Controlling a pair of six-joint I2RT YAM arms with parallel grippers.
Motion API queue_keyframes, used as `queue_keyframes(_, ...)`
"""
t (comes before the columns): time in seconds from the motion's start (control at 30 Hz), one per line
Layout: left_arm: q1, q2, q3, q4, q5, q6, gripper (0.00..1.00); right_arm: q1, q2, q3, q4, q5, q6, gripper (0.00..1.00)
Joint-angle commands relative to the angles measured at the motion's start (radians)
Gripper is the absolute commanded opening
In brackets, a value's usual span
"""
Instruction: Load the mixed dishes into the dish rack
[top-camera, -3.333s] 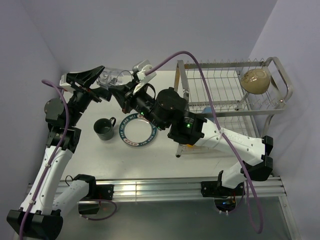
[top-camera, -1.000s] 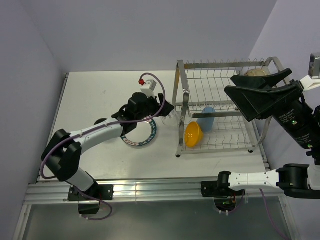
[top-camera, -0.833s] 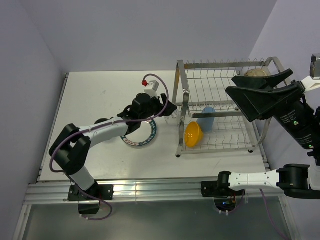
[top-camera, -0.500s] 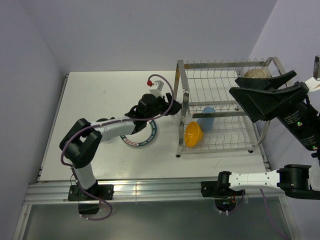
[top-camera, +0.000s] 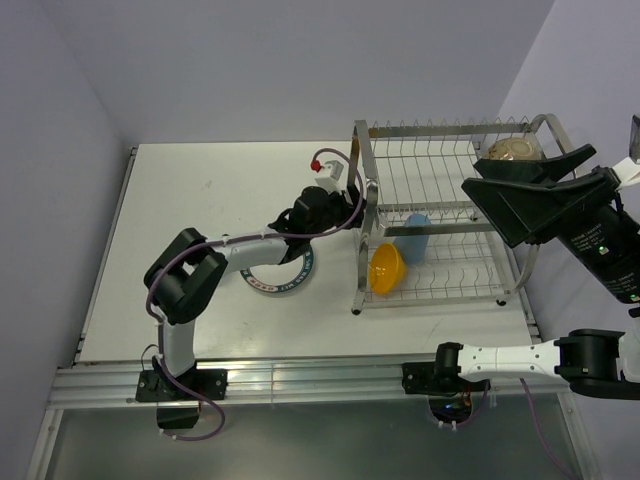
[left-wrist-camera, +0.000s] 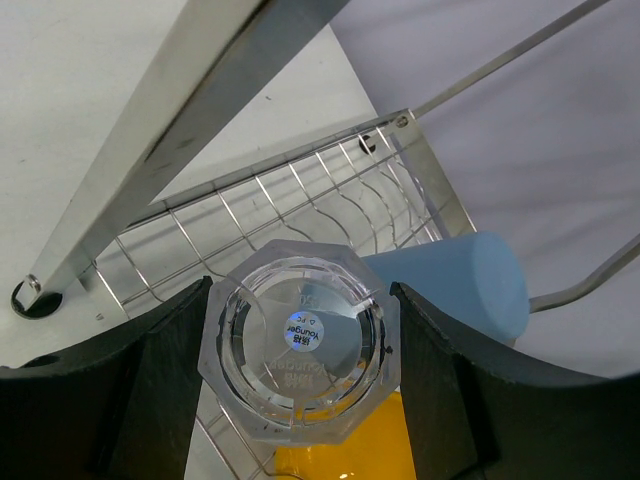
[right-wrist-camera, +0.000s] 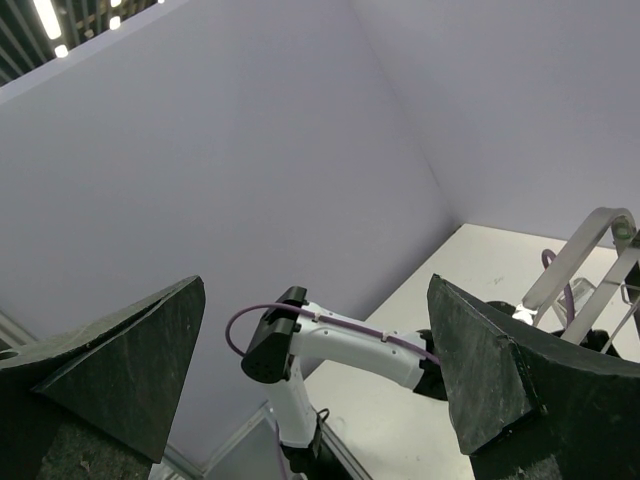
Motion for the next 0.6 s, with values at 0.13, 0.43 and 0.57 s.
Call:
queue_keyframes(0.13, -0.017, 0.033, 0.05, 0.084, -0.044, 0.011, 0.0, 0.008, -0.023, 0.005, 0.007, 0.01, 0.006, 1.0)
queue_keyframes(0.43, -0.02, 0.075, 0.119, 0.046, -0.093, 0.023, 0.01, 0.008, -0.029, 0.008, -0.007, 0.014, 0.009, 1.0)
queue_keyframes(0.57, -0.023, 0.084, 0.134, 0.023, -0.111, 0.029, 0.01, 0.008, -0.031, 0.007, -0.005, 0.017, 0.003, 1.0)
